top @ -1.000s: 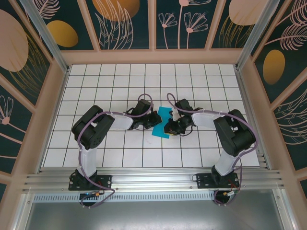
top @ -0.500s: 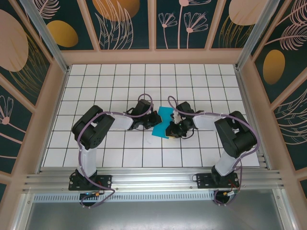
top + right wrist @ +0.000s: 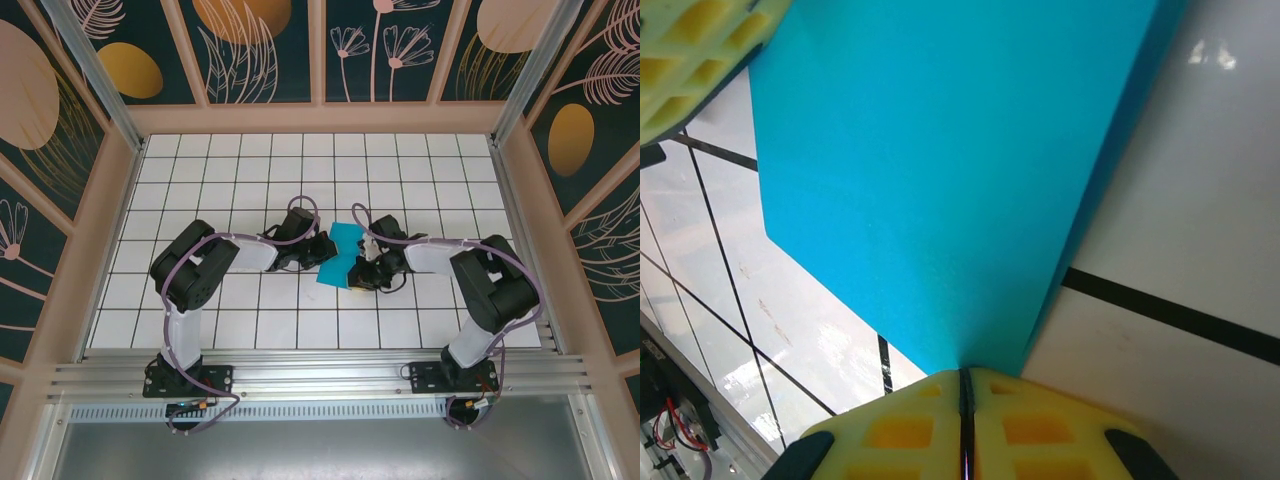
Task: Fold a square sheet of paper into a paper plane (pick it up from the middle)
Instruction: Fold the triangle a second time at the center of the table.
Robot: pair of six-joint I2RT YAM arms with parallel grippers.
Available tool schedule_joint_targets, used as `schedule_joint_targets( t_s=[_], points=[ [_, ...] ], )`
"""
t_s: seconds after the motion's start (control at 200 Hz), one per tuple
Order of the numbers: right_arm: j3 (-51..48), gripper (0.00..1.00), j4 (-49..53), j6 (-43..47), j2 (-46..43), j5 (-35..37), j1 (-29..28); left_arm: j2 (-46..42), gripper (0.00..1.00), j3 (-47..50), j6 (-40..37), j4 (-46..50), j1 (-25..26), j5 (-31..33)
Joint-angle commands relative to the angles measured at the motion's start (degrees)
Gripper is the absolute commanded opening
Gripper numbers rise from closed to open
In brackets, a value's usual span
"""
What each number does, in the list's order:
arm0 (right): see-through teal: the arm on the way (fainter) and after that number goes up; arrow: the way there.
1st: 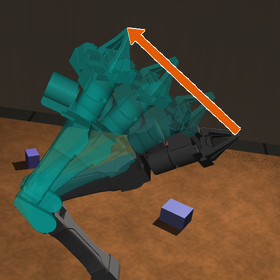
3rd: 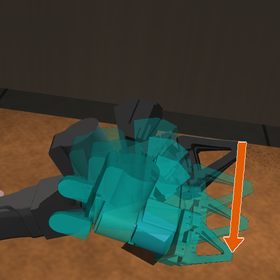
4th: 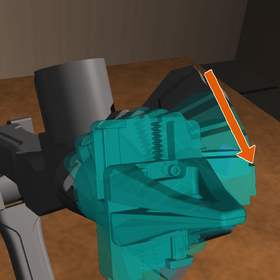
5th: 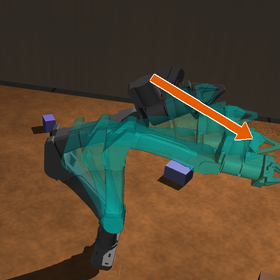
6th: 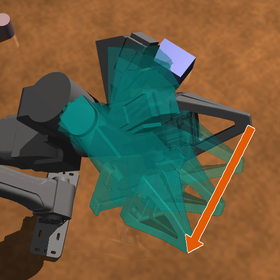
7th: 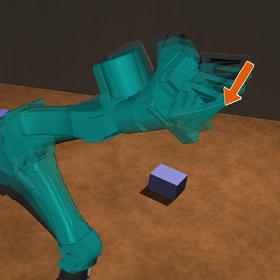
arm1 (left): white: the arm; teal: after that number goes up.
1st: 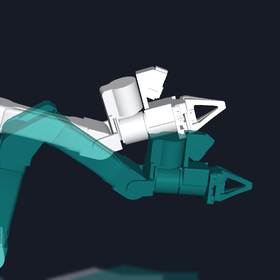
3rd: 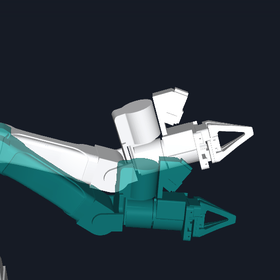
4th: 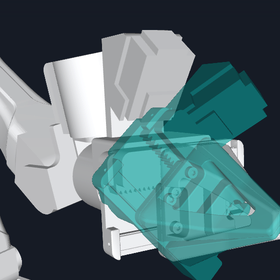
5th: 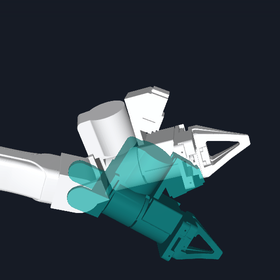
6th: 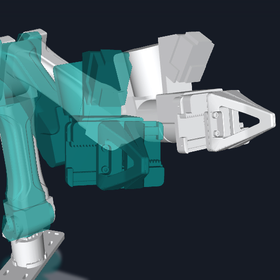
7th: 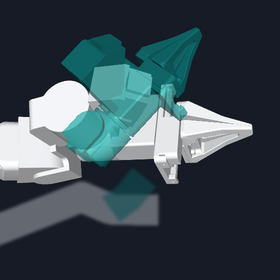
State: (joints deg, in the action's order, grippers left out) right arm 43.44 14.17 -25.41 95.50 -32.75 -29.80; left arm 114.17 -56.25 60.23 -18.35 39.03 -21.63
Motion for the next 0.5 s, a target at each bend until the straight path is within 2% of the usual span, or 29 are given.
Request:
schedule_joint_targets(
  t_s=[0.0,0.235,0.495],
  points=[
    [-2.2,0.11,9.1,1.0,-1.4,4.4,-0.4,1.9,0.06,1.1,-1.3,4.7,0.3,3.1],
    [4.7,0.12,8.2,-1.0,-6.4,1.7,-0.7,2.2,0.06,0.9,-1.6,4.9,0.2,2.9],
    [6.6,0.11,1.9,-3.5,-1.5,-1.3,-1.2,2.1,0.06,0.9,-1.5,5.0,0.2,2.9]
  ],
)
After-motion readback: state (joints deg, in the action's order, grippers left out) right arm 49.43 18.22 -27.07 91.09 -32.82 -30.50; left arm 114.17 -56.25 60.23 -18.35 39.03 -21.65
